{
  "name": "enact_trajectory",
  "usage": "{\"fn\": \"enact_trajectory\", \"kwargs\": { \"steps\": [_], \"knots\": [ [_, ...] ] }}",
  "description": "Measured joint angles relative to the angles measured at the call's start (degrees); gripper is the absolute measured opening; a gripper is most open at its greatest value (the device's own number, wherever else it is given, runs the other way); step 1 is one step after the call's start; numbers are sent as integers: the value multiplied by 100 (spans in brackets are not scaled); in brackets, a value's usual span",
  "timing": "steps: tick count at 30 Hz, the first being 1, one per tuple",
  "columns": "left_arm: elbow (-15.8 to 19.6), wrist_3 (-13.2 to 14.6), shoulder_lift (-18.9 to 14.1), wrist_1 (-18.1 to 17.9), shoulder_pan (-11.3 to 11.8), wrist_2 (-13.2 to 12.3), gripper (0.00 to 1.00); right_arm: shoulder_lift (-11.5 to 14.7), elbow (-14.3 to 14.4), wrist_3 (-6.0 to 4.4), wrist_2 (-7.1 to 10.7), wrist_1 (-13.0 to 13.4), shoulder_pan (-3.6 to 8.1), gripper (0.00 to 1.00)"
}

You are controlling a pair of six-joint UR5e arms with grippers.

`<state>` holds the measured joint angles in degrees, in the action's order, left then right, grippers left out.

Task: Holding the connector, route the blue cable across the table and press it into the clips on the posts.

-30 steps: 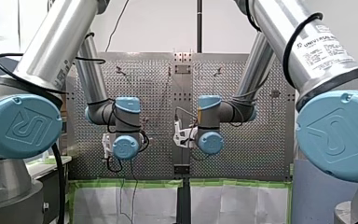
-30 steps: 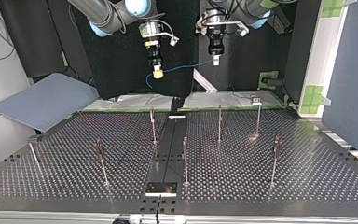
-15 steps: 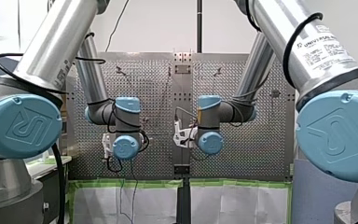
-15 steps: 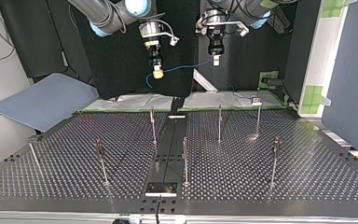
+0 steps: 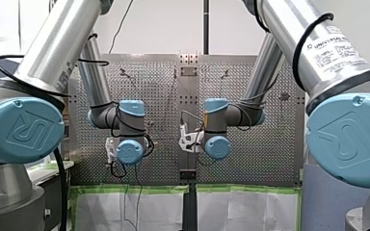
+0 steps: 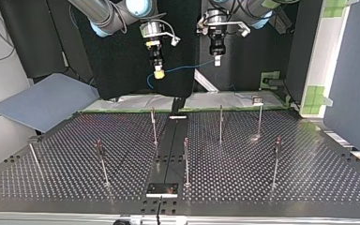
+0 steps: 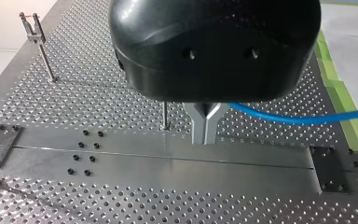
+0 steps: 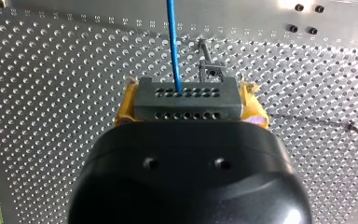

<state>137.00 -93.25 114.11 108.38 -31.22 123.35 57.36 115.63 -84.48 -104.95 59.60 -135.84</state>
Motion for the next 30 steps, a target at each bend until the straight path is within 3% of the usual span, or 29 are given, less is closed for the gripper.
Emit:
{"fn": "enact_trajectory", "kwargs": {
  "steps": [11, 18, 22, 30],
  "knots": [
    [40, 39, -39, 37, 0, 39, 0, -22, -3, 22, -21, -20, -22, 0],
    [227, 289, -247, 296, 0, 312, 0, -149, -8, 238, -330, -331, -101, 0],
    [243, 326, -269, 334, 0, 366, 0, -155, -8, 260, -467, -524, -104, 0],
    [246, 334, -272, 343, 0, 378, 0, -158, -8, 264, -508, -929, -106, 0]
  ]
}}
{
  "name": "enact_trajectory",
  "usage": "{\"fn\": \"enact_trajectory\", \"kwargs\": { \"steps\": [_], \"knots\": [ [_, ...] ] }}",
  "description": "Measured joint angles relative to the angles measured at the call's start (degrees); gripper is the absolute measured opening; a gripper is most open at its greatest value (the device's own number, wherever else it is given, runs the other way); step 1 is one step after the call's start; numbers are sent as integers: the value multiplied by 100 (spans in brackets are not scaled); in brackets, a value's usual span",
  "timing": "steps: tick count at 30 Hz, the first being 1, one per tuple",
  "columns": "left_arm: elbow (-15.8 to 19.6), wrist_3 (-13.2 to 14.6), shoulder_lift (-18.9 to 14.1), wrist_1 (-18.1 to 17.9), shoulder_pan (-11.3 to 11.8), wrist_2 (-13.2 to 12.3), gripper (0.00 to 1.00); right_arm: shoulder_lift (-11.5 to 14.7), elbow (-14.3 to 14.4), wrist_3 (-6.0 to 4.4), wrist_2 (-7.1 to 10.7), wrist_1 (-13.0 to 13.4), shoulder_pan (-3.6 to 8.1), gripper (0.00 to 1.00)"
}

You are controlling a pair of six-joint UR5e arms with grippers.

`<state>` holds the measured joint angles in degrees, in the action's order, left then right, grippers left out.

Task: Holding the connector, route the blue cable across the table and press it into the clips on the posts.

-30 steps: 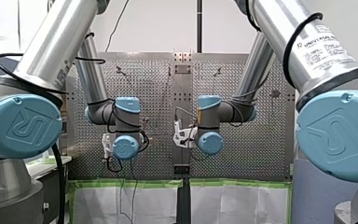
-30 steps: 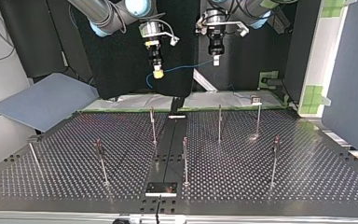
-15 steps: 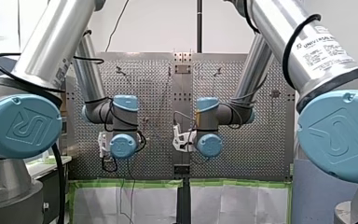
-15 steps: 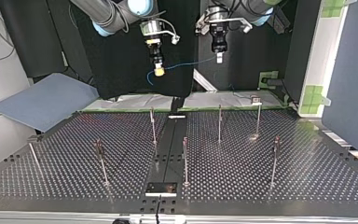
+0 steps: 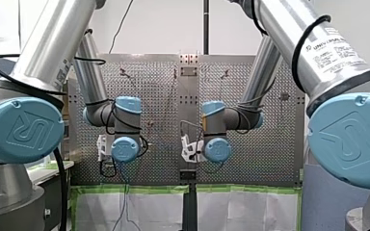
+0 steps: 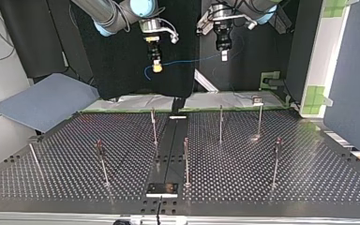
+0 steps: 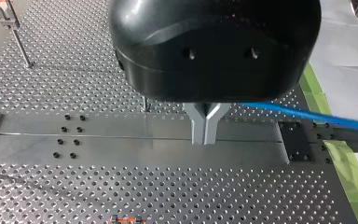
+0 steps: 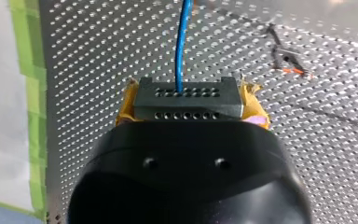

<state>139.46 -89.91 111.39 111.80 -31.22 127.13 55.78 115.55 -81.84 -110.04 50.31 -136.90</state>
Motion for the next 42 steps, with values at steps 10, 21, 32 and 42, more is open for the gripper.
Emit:
{"fn": "enact_trajectory", "kwargs": {
  "steps": [10, 21, 32, 42],
  "knots": [
    [-96, 3, -74, 114, -6, -112, 0, 97, -99, 7, 97, -492, -66, 0],
    [-515, -207, -584, 633, 165, 163, 0, 601, -602, -359, 600, -1018, -137, 0],
    [-990, -167, -1178, 1230, 419, 754, 0, 1190, -1191, -622, 1188, -1604, -100, 0],
    [-1427, -297, -1721, 1774, 577, 1298, 0, 1386, -1687, -650, 1685, -2103, -154, 0]
  ]
}}
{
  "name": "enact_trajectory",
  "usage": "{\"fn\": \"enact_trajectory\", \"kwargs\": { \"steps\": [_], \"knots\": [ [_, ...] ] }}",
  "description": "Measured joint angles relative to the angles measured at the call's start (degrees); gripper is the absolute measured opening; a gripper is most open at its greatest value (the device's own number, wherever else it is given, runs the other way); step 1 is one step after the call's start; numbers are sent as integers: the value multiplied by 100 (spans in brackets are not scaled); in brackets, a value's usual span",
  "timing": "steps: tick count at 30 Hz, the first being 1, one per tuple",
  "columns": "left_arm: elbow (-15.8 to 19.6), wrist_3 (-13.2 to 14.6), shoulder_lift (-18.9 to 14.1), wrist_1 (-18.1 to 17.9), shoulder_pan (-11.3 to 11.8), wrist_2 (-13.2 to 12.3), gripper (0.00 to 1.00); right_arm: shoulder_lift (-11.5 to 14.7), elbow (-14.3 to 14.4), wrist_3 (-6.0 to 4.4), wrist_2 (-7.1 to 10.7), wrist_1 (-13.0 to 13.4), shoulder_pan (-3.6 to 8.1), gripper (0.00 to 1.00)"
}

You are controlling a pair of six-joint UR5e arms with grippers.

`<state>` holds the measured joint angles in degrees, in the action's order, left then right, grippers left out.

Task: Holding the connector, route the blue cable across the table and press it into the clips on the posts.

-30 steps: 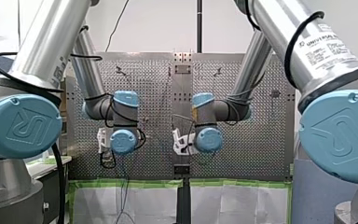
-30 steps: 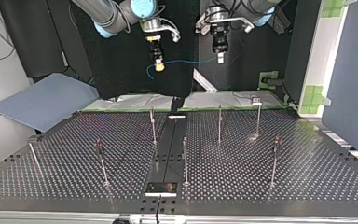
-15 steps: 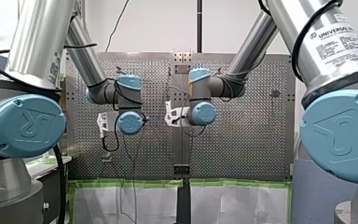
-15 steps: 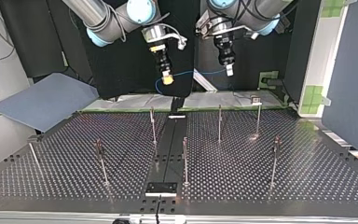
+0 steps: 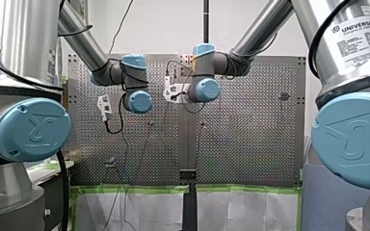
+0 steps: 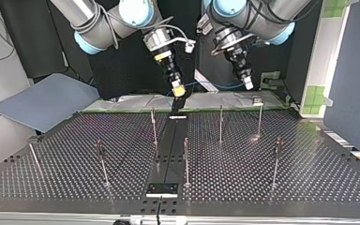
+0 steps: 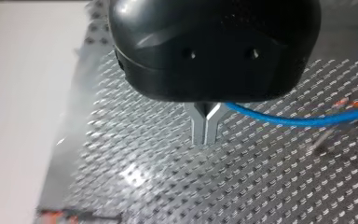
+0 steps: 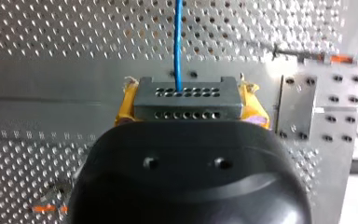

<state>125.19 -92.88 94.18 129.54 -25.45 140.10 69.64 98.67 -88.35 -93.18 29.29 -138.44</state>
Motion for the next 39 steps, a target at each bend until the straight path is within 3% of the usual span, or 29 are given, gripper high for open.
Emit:
{"fn": "enact_trajectory", "kwargs": {
  "steps": [5, 9, 13, 23, 29, 39],
  "knots": [
    [-108, -56, -240, 238, 89, 240, 0, -194, -222, -5, 151, -221, -35, 0],
    [-134, 11, -441, 438, 169, 434, 0, -279, -422, -18, 181, -421, -64, 0],
    [-173, 85, -603, 600, 241, 474, 0, -297, -604, -63, 188, -602, -98, 0],
    [-509, 240, -1054, 1085, 379, 44, 0, -304, -1087, -107, 193, -1087, -219, 0],
    [-628, 260, -1108, 1360, 475, -232, 0, -305, -1363, -176, 194, -1282, -275, 0],
    [-671, 259, -1083, 1900, 926, -772, 0, -356, -1905, -251, 201, -1578, -290, 0]
  ]
}}
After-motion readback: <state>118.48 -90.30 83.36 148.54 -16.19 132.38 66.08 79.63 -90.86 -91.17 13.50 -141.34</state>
